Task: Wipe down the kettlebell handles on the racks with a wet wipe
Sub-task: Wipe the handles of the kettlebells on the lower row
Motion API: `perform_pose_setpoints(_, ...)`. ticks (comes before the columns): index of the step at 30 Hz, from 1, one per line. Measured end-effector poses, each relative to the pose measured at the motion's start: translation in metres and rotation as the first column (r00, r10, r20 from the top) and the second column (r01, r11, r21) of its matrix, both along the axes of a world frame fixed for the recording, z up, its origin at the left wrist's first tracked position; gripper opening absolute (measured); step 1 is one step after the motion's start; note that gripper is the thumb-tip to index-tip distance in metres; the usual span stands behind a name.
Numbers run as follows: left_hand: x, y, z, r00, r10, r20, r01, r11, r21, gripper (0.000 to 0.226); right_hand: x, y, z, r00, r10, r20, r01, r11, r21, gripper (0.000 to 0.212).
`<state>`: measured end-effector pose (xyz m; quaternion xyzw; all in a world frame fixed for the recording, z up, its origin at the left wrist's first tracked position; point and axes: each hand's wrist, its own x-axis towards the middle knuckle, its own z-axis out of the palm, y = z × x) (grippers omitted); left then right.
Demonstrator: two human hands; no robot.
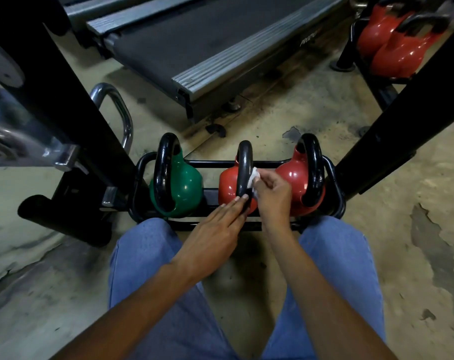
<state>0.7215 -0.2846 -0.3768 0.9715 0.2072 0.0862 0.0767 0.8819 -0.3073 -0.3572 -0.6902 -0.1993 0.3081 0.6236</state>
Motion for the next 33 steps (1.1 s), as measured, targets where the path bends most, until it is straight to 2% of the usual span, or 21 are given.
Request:
perform_pose_setpoints(2,-0.001,-0.003,-0.006,1.0,-0.005,-0.01,0.005,1.0,-0.003,0.074,-0.021,-0.018,-0.013,0.97,-0.024,0.242,0.025,1.0,-0.004,0.021)
perform_pose_setpoints(4,-0.002,-0.006,-0.009,1.0,-0.015,-0.021,0.016,1.0,0.012,0.071,-0.025,-0.026,-0.026,0.876,0.018,0.482,-0.033,0.999,0.023,0.024)
perform_pose_setpoints(6,-0.003,-0.008,-0.009,0.999,-0.021,-0.035,0.023,0.998,0.058,0.063,-0.012,-0.021,-0.03,0.673,0.143,0.726,-0.187,0.982,-0.02,0.02)
perform_pose_setpoints(8,-0.003,-0.008,-0.006,0.999,-0.011,-0.049,0.016,0.994,0.111,0.058,0.009,0.001,-0.022,0.375,0.331,0.866,-0.348,0.916,-0.199,0.019)
perform_pose_setpoints(10,-0.003,-0.007,-0.002,0.998,-0.004,-0.06,0.011,0.992,0.123,0.06,0.031,0.03,-0.002,0.063,0.499,0.864,-0.354,0.821,-0.448,0.026)
perform_pose_setpoints(12,-0.002,-0.006,-0.002,0.998,0.0,-0.067,0.008,0.991,0.131,0.063,0.038,0.046,0.02,-0.181,0.607,0.774,-0.288,0.72,-0.632,0.027)
perform_pose_setpoints(14,-0.003,-0.006,-0.003,0.997,0.008,-0.083,0.002,0.992,0.123,0.064,0.036,0.048,0.032,-0.415,0.641,0.646,-0.3,0.573,-0.762,0.023)
perform_pose_setpoints(16,-0.003,-0.005,-0.006,0.996,0.003,-0.09,0.008,0.992,0.124,0.065,0.038,0.045,0.037,-0.547,0.629,0.552,-0.325,0.447,-0.833,0.022)
perform_pose_setpoints(17,-0.002,-0.005,-0.007,0.996,-0.001,-0.09,0.012,0.993,0.12,0.067,0.045,0.049,0.038,-0.561,0.605,0.566,-0.335,0.459,-0.823,0.023)
perform_pose_setpoints(18,-0.001,-0.005,-0.008,0.996,-0.002,-0.089,0.012,0.994,0.111,0.069,0.054,0.055,0.036,-0.526,0.59,0.613,-0.346,0.51,-0.788,0.025)
perform_pose_setpoints(19,0.0,-0.005,-0.008,0.997,0.002,-0.083,0.007,0.994,0.105,0.07,0.063,0.06,0.033,-0.428,0.586,0.688,-0.375,0.578,-0.725,0.028)
perform_pose_setpoints(21,0.001,-0.004,-0.009,0.998,0.016,-0.062,-0.01,0.996,0.093,0.072,0.068,0.06,0.022,-0.105,0.585,0.804,-0.471,0.683,-0.558,0.026)
perform_pose_setpoints(23,0.002,-0.004,-0.011,0.999,0.019,-0.045,-0.017,0.998,0.057,0.07,0.049,0.038,0.003,0.214,0.487,0.847,-0.441,0.821,-0.361,0.024)
perform_pose_setpoints(25,0.001,-0.002,-0.011,0.999,0.028,-0.023,-0.027,0.999,0.032,0.07,0.013,0.007,-0.012,0.575,0.334,0.747,-0.279,0.938,-0.204,0.031)
perform_pose_setpoints(26,0.0,-0.002,-0.01,0.999,0.03,-0.018,-0.029,0.999,0.023,0.072,-0.006,-0.007,-0.013,0.728,0.25,0.639,-0.196,0.968,-0.155,0.036)
perform_pose_setpoints(27,0.0,-0.001,-0.01,1.0,0.024,-0.015,-0.024,1.0,0.013,0.075,-0.02,-0.015,-0.015,0.829,0.175,0.531,-0.129,0.984,-0.124,0.038)
perform_pose_setpoints(29,0.001,0.0,-0.007,1.0,0.011,-0.011,-0.011,1.0,-0.006,0.08,-0.028,-0.012,-0.015,0.917,0.102,0.385,-0.061,0.991,-0.117,0.028)
perform_pose_setpoints(30,0.001,0.001,-0.006,1.0,0.02,-0.01,-0.02,1.0,-0.011,0.081,-0.021,-0.002,-0.014,0.963,0.086,0.256,-0.061,0.993,-0.106,0.025)
perform_pose_setpoints(31,0.002,0.002,-0.003,0.999,0.034,-0.006,-0.034,0.999,-0.011,0.08,-0.01,0.012,-0.012,0.996,0.058,0.064,-0.052,0.994,-0.091,0.028)
perform_pose_setpoints(33,0.004,0.008,0.002,0.998,0.059,0.005,-0.059,0.998,0.003,0.077,0.01,0.039,-0.006,0.944,0.008,-0.33,-0.032,0.997,-0.067,0.032)
